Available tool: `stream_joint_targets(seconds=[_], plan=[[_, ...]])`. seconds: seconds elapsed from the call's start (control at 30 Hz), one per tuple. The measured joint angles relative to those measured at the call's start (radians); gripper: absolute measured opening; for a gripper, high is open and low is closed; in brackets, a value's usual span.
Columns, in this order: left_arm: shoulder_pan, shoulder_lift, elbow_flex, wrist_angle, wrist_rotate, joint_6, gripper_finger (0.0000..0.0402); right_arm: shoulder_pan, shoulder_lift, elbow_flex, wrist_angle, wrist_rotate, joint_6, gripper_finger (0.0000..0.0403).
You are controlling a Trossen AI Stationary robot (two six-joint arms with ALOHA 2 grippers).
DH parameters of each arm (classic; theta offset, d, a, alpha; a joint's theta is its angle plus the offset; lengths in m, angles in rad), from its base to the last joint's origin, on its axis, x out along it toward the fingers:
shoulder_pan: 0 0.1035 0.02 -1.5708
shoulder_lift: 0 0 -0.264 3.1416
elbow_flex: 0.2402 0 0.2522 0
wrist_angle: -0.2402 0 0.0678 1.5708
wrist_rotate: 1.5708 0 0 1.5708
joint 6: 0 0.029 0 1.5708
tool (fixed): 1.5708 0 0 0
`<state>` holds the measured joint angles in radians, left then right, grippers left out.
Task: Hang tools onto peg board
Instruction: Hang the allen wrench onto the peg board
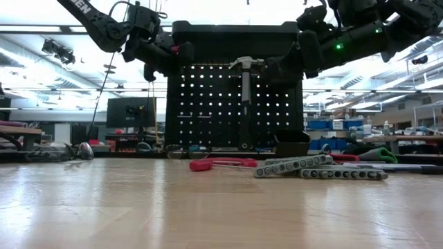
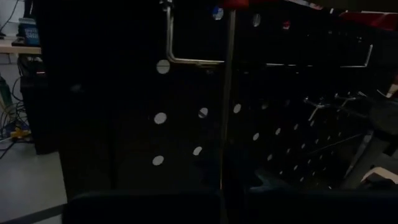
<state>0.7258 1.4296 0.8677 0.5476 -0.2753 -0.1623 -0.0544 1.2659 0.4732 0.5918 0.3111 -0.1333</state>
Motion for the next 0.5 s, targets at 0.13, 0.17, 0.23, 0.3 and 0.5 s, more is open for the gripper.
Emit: stream_joint_targets(seconds=[0.13,0.17,0.23,0.3,0.5], plan=[[-0.001,0.000,0.000,0.000,0.012,0.001,0.0000,-0.002,0.000,0.000,0.007,0.000,-0.002,0.0219],[-0.003,0.000,0.000,0.001,0.012,0.001,0.0000,-0.002,0.000,0.000,0.006,0.000,-0.002,0.0219],[-0.009,0.000,0.000,0.006,0.004,0.005,0.0000,-0.002,0.000,0.000,0.006,0.000,-0.002,0.0219],[-0.018,0.000,0.000,0.018,0.002,0.022,0.0000,-0.002,0.000,0.000,0.006,0.000,-0.002,0.0219],[-0.022,0.000,0.000,0.003,0.026,0.027,0.0000,-0.002,0.000,0.000,0.013,0.000,-0.001,0.0219]])
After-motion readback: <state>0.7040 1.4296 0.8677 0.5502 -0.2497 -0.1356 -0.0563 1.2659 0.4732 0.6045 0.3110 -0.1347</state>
